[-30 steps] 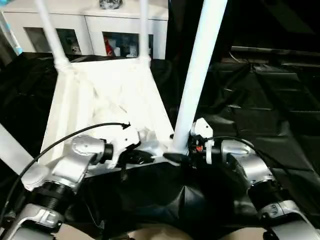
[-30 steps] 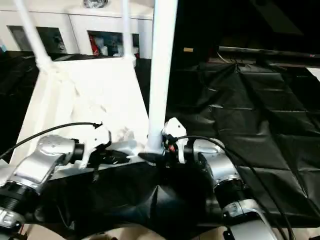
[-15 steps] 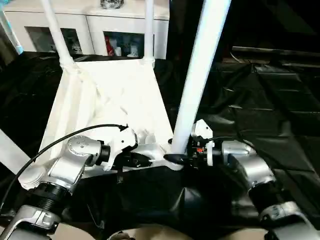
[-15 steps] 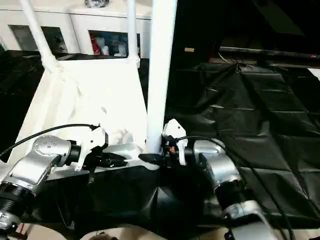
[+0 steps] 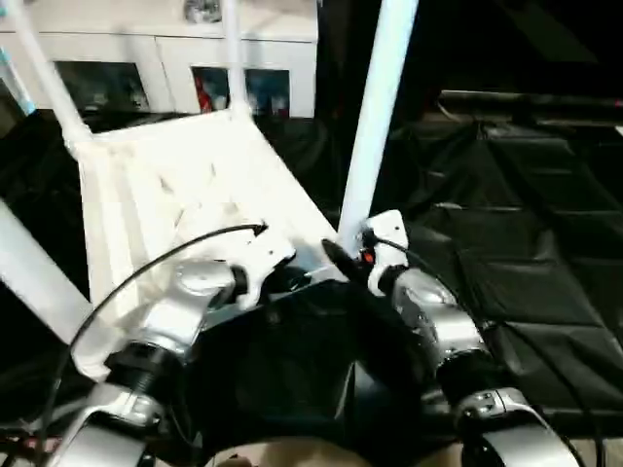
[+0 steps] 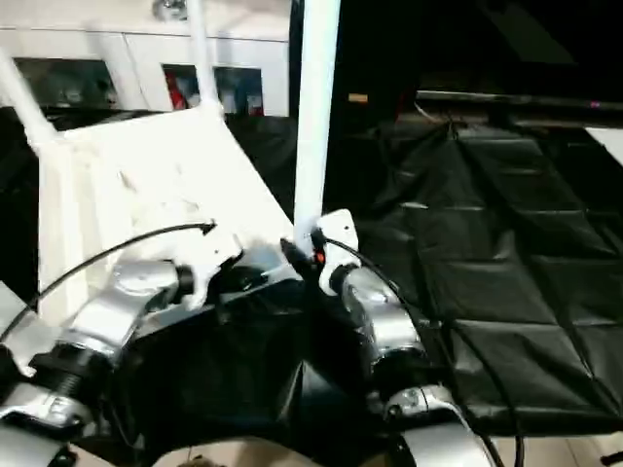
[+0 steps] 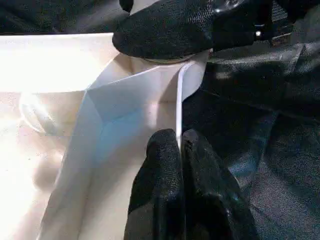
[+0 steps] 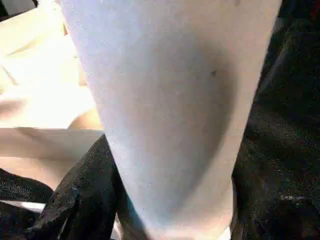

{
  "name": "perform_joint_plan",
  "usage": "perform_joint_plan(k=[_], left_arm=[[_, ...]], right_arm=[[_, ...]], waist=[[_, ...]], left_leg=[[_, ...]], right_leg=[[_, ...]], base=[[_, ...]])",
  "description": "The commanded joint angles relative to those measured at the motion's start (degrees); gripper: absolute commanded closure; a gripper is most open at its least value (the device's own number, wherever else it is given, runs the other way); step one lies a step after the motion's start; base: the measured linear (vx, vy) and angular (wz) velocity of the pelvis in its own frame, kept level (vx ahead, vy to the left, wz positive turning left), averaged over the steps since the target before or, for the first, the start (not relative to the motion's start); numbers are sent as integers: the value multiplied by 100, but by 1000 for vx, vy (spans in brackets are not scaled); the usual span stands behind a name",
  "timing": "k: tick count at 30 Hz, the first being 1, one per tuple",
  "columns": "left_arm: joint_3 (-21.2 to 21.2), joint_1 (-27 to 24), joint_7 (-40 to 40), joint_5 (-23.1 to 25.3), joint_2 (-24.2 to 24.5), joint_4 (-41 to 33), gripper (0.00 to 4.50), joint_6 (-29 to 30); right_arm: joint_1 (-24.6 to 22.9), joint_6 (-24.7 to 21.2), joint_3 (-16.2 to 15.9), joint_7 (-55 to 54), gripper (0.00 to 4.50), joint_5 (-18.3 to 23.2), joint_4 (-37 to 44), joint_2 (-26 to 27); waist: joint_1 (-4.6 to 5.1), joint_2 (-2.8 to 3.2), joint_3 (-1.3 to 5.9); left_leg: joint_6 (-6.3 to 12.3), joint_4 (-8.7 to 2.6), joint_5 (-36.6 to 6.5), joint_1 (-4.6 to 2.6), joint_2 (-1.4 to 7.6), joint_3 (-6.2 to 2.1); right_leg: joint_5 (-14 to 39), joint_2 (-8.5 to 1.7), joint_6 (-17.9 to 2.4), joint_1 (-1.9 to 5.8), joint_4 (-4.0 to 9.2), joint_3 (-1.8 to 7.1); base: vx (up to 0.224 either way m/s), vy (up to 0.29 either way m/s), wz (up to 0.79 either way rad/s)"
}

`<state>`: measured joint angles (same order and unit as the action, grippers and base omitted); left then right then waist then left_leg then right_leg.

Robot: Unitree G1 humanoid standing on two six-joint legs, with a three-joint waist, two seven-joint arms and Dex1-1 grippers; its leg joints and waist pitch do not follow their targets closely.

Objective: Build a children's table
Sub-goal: Rotate leg to tighten

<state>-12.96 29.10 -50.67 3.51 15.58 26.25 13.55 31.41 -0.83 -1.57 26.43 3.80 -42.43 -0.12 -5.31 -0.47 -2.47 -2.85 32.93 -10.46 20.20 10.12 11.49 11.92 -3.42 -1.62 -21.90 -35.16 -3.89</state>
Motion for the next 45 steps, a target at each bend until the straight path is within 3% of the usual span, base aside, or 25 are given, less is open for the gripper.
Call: perform_joint_plan(k=[1,4,6,10,13,21,22,30,35,38,41,43,45], left_arm=[[-121,158,150,-322,-530,-125,450,-150],[-130,75,-69,-356,-394,-208,450,-213],[-129,-41,-403,-417,-169,-316,450,-248],[-125,-139,-760,-441,113,-401,450,-287],[-72,-221,-1166,-532,397,-460,450,-450],[-6,-349,-1927,-783,873,-630,450,-422],[-12,-365,-1987,-805,904,-656,450,-405],[-30,-427,-2180,-873,973,-698,450,-351],[-29,-440,-2065,-861,926,-704,450,-378],[17,-399,-1840,-839,795,-662,450,-343],[78,-185,-1120,-578,452,-402,450,-307],[81,-143,-988,-535,387,-356,450,-266],[134,4,-441,-471,41,-234,450,-146]], right_arm=[[-51,-108,-481,532,114,-87,-98,386],[-41,-119,-460,891,93,34,-37,285],[-32,20,-637,1325,63,-13,37,57],[-44,59,-712,1945,63,101,212,-213],[-86,4,-828,2748,63,181,450,-593],[-148,-171,-923,3847,63,307,676,-1176],[-155,-215,-932,3927,89,330,708,-1216],[-246,-475,-968,4229,152,457,890,-1250],[-295,-571,-990,3988,181,409,890,-1151],[-250,-448,-898,3389,187,234,647,-982],[-154,-392,-623,1951,187,9,207,-538],[-139,-422,-581,1697,188,-19,147,-462],[-102,-430,-445,850,188,-77,-39,-135]], waist=[[13,-31,286],[15,-25,279],[11,-22,292],[19,-28,312],[-6,-20,314],[-64,-30,303],[-74,-29,302],[-128,-40,329],[-130,-33,322],[-100,-39,306],[-56,-42,272],[-9,-38,270],[26,-39,240]], left_leg=[[164,-371,-1037,-40,362,-191],[171,-379,-1122,-43,369,-197],[190,-372,-1089,-41,370,-197],[350,-342,-809,-11,367,-187],[438,-326,-742,-5,376,-174],[364,-336,-839,-16,411,-171],[378,-334,-821,-19,406,-167],[452,-293,-570,2,399,-157],[398,-301,-651,3,398,-162],[275,-319,-809,-7,393,-170],[142,-353,-1006,-17,387,-187],[-4,-373,-1207,-58,378,-205],[-32,-392,-1358,-68,384,-204]], right_leg=[[1157,-583,-992,197,465,361],[1338,-585,-959,191,482,360],[1256,-584,-973,201,471,356],[689,-573,-1124,225,407,348],[591,-558,-1181,231,390,330],[743,-563,-1230,212,376,326],[695,-558,-1230,210,378,325],[334,-556,-1297,199,326,320],[497,-563,-1263,197,345,319],[793,-578,-1212,184,380,331],[1227,-592,-1103,166,440,347],[1651,-598,-1009,163,481,346],[1837,-593,-948,140,513,359]], base=[[0,0,0],[0,0,0],[0,0,0],[0,0,0],[0,0,0],[0,0,0],[0,0,0],[0,0,0],[0,0,0],[0,0,0],[0,0,0],[0,0,0],[0,0,0]])
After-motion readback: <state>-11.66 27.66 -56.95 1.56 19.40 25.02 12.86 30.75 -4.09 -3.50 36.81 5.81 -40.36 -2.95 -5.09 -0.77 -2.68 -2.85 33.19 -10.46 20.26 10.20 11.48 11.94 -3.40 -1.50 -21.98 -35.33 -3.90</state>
